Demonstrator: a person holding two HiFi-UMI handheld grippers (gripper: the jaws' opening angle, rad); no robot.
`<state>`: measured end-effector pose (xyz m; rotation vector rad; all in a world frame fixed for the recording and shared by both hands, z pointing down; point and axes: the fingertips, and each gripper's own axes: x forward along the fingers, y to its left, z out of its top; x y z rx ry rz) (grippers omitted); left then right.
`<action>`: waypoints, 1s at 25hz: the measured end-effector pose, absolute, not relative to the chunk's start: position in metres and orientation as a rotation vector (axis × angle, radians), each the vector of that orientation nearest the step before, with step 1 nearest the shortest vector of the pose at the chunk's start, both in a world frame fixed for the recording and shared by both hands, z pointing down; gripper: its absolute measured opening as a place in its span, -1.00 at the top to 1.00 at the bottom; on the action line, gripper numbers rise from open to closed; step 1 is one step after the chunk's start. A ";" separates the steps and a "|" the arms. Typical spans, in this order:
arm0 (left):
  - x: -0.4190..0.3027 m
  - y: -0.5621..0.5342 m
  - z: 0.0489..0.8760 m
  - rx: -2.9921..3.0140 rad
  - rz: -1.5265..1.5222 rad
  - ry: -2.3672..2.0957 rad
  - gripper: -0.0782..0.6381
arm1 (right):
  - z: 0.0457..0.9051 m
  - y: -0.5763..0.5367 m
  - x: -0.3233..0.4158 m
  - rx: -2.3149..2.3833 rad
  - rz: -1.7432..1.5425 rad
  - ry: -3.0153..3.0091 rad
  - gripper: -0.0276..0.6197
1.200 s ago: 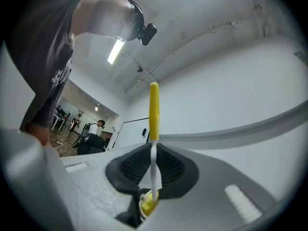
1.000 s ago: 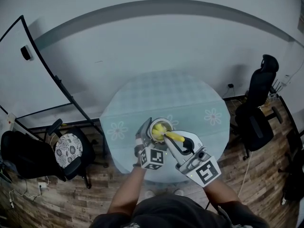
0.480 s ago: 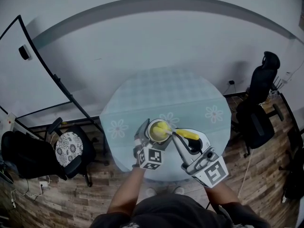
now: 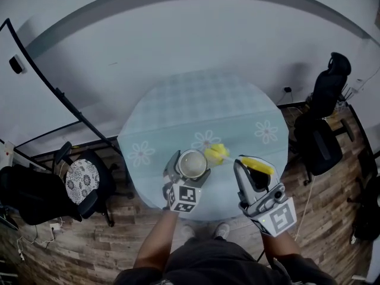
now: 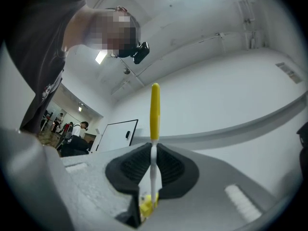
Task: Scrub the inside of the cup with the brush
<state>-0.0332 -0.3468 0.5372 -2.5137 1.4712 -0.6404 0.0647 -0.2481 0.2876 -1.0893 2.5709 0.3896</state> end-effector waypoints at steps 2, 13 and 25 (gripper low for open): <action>-0.034 -0.348 0.550 -2.531 -0.657 1.477 -0.77 | 0.307 -0.263 0.072 -1.145 0.341 2.575 0.80; -0.030 -0.351 0.642 -2.649 -0.814 1.500 -0.77 | 0.415 -0.308 0.101 -1.357 0.077 2.611 0.80; -0.004 -0.350 0.748 -2.757 -0.957 1.552 -0.77 | 0.503 -0.326 0.117 -1.415 -0.061 2.674 0.80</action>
